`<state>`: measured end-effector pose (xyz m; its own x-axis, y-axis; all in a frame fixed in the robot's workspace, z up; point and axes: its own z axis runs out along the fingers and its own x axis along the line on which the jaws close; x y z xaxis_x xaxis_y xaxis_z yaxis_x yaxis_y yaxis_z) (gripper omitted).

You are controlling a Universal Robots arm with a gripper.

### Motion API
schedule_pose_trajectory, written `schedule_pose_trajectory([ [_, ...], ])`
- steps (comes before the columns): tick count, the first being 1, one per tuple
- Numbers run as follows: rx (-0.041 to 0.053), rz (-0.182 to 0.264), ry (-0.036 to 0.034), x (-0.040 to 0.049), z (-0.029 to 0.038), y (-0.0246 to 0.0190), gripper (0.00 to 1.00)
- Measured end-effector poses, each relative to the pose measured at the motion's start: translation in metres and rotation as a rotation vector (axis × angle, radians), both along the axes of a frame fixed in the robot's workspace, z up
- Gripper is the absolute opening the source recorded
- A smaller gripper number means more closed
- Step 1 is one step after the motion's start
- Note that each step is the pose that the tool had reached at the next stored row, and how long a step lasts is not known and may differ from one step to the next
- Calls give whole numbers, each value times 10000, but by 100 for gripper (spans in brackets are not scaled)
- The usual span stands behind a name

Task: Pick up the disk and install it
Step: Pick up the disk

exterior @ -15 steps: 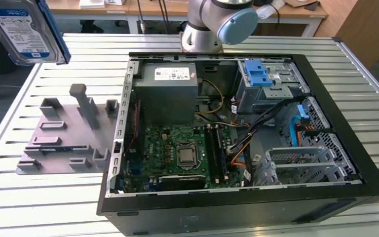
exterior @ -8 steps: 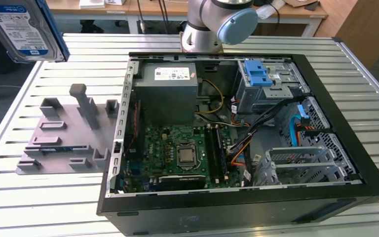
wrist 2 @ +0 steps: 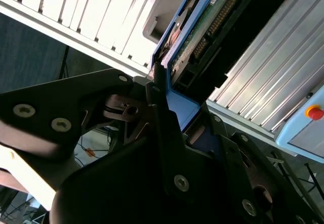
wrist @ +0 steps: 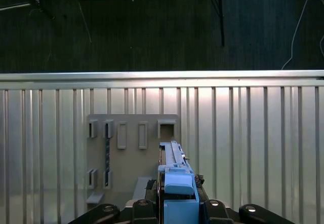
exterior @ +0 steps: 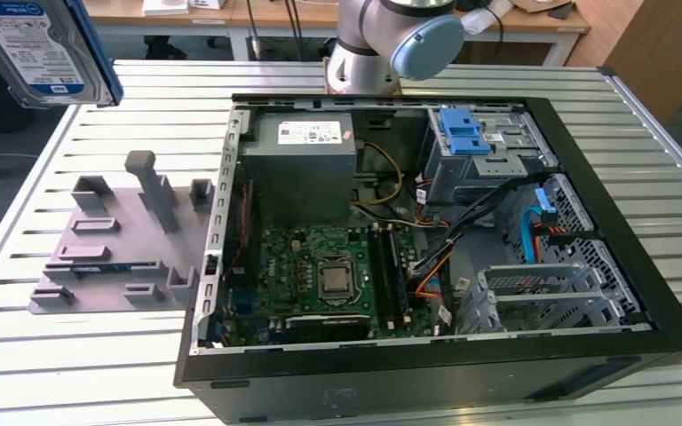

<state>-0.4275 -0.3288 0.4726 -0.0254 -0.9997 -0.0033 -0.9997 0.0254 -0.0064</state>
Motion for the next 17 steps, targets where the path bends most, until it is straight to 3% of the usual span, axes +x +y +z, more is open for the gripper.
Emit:
schedule_pose_trajectory([
  [13, 0, 0, -2, 0, 125, 0, 36],
  [17, 1, 0, -3, 0, 133, 0, 36],
])
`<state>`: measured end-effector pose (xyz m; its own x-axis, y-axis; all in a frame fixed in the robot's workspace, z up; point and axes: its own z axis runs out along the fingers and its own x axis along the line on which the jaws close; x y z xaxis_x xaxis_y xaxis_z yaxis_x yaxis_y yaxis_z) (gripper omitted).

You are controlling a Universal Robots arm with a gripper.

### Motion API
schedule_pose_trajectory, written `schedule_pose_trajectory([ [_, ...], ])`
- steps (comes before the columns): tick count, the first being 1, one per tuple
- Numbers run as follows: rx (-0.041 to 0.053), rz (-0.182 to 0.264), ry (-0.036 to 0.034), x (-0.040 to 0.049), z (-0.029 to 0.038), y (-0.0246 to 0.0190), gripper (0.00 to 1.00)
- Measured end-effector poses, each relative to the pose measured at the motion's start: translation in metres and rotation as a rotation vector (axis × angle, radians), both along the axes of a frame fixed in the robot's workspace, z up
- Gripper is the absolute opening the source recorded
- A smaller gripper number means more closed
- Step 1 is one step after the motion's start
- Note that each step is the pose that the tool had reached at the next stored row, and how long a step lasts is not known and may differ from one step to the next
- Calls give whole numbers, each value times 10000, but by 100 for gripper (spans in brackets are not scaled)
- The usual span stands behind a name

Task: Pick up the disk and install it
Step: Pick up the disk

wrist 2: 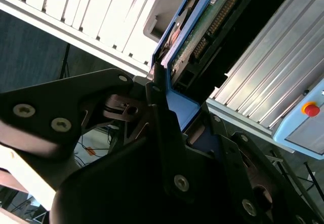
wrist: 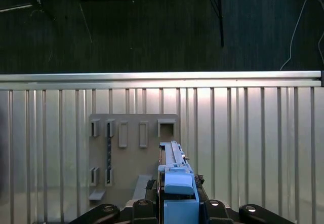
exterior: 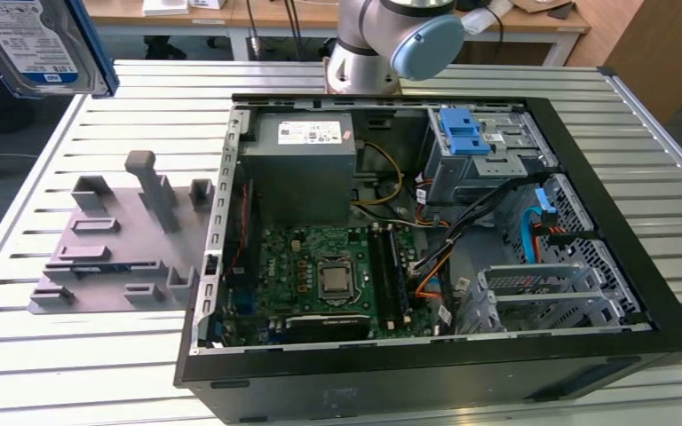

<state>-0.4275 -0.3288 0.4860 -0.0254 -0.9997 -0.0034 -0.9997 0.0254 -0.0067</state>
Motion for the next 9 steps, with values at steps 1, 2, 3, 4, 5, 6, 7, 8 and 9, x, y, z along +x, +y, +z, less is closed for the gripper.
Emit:
schedule_pose_trajectory([
  [1, 0, 0, 0, 0, 0, 0, 36],
  [2, 1, 0, 1, 0, 0, 0, 36],
  [3, 1, 0, 2, 0, 1, 0, 36],
  [4, 1, -1, 1, 0, 0, 0, 36],
  [5, 2, -1, 1, 0, 0, 0, 36],
  [6, 2, -1, 1, -1, 0, 0, 36],
  [7, 1, -1, 1, -1, 1, -1, 36],
  [8, 1, -1, 2, 0, 1, -3, 36],
  [9, 1, -1, 2, 0, 1, -7, 36],
])
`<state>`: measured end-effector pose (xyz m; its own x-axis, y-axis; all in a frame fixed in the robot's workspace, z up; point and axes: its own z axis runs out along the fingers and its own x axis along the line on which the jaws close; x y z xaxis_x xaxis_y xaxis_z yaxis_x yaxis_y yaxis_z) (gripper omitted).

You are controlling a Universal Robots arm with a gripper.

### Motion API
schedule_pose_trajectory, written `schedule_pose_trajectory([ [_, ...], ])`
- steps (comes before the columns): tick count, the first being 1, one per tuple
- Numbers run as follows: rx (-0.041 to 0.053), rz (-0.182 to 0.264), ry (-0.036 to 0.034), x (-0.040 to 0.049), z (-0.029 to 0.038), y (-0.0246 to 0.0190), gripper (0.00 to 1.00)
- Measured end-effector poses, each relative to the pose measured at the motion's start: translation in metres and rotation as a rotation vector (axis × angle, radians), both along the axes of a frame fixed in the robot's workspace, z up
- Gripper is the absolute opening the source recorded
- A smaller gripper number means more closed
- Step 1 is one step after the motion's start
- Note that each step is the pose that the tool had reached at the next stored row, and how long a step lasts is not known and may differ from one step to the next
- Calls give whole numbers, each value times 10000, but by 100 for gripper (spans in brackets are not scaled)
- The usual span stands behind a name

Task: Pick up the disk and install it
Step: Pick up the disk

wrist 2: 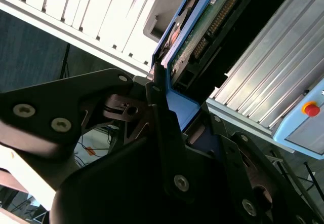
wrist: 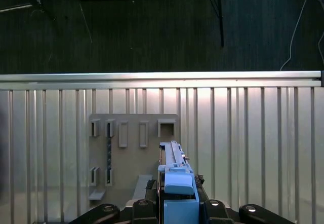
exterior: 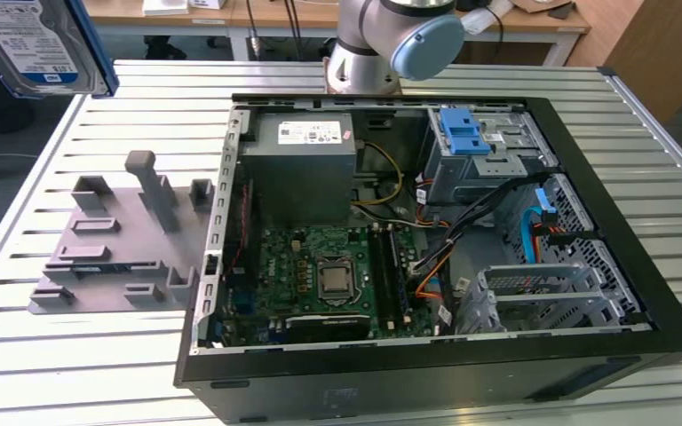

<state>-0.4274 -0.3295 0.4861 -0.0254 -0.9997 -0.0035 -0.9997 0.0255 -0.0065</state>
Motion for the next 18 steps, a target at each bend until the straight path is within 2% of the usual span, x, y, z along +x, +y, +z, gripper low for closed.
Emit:
schedule_pose_trajectory([
  [6, 2, 0, -1, 27, -1, -66, 36],
  [18, 2, 0, 18, 155, -1, -109, 36],
])
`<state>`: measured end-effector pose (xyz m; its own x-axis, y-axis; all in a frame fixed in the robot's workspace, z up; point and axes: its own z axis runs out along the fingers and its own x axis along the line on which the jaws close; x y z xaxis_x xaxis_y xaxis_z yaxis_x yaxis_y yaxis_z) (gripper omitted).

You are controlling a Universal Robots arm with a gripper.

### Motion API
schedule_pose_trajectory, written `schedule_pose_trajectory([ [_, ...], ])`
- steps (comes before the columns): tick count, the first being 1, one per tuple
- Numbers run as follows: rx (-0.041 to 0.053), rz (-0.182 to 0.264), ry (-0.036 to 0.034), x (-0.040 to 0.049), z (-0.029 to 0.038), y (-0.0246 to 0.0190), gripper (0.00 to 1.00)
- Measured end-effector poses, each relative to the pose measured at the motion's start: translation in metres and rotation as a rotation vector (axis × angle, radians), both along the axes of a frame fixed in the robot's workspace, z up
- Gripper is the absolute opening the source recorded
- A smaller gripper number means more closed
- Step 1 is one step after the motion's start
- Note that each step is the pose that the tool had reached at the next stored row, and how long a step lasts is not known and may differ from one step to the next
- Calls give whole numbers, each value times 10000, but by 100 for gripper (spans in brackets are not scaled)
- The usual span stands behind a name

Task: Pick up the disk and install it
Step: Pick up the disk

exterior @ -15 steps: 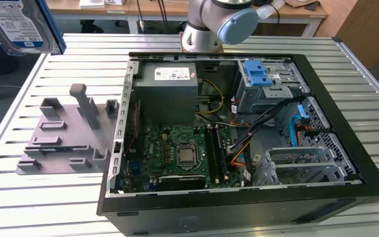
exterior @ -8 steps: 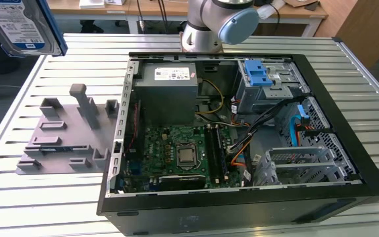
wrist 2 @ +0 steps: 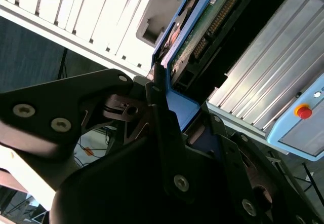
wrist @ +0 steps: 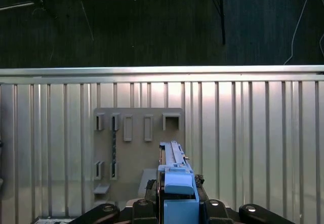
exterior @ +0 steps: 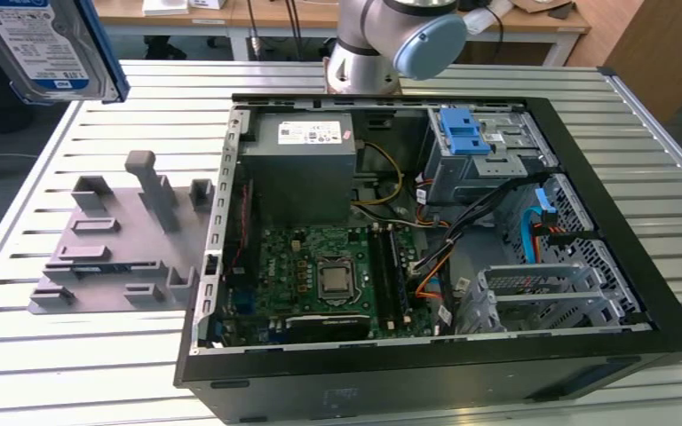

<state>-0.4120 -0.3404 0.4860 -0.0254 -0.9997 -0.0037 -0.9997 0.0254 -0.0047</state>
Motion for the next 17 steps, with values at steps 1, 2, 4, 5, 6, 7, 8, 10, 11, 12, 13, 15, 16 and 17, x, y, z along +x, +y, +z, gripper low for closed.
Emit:
schedule_pose_trajectory([
  [1, 0, 0, 6, 12, 1, -2, 36],
  [2, 0, 0, 10, 24, 1, -5, 36],
  [4, 0, 0, 18, 46, 1, -10, 36],
  [5, 0, 0, 24, 56, 2, -11, 36],
  [6, 0, 0, 27, 67, 1, -12, 36],
  [7, 0, 0, 32, 78, 2, -14, 36],
  [8, 0, 0, 36, 89, 2, -16, 36],
  [10, 0, 0, 42, 103, 3, -20, 36],
  [11, 1, 0, 42, 108, 2, -23, 36],
  [12, 0, 0, 44, 112, 3, -27, 36],
  [13, -1, 0, 46, 118, 3, -32, 36],
  [15, 0, 0, 50, 130, 4, -42, 36],
  [16, -1, -1, 54, 136, 4, -50, 36],
  [17, 0, 0, 56, 142, 4, -57, 36],
])
